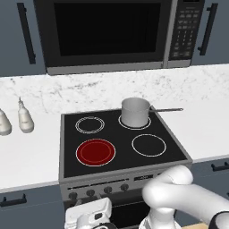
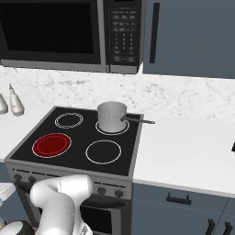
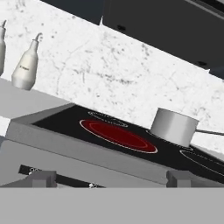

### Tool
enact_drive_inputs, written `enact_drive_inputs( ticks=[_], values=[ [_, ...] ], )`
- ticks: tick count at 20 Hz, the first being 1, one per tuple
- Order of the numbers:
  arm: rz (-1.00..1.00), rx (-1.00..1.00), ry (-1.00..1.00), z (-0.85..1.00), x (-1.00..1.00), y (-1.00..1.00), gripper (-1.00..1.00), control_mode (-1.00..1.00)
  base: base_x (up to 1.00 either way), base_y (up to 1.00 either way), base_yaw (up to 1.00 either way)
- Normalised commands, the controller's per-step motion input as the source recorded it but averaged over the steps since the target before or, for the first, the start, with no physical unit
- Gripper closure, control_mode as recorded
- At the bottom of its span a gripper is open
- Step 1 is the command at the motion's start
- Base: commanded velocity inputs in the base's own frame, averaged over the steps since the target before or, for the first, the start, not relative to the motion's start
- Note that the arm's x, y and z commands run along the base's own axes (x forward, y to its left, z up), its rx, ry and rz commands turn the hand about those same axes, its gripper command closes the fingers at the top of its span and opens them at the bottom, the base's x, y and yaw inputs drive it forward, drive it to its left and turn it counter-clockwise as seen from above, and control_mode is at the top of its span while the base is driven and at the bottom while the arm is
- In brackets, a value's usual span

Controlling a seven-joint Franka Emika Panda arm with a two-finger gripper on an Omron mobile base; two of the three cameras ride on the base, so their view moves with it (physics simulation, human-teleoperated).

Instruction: Turn off the front left burner of the stove.

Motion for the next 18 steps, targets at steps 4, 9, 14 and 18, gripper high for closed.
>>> enact_drive_inputs(
  ticks=[4, 9, 14, 18],
  values=[
    [0.02, -0.06, 0.0, -0.3, 0.29, 0.39, -1.0, -1.0, 0.0, 0.0, 0.0],
    [0.04, -0.06, 0.0, -0.4, 0.28, 0.44, -1.0, -1.0, 0.0, 0.0, 0.0],
    [0.03, -0.05, 0.0, -0.51, 0.12, 0.27, -1.0, -1.0, 0.0, 0.0, 0.0],
    [0.0, 0.0, -0.01, -0.25, 0.07, 0.0, -1.0, -1.0, 0.0, 0.0, 0.0]
  ],
)
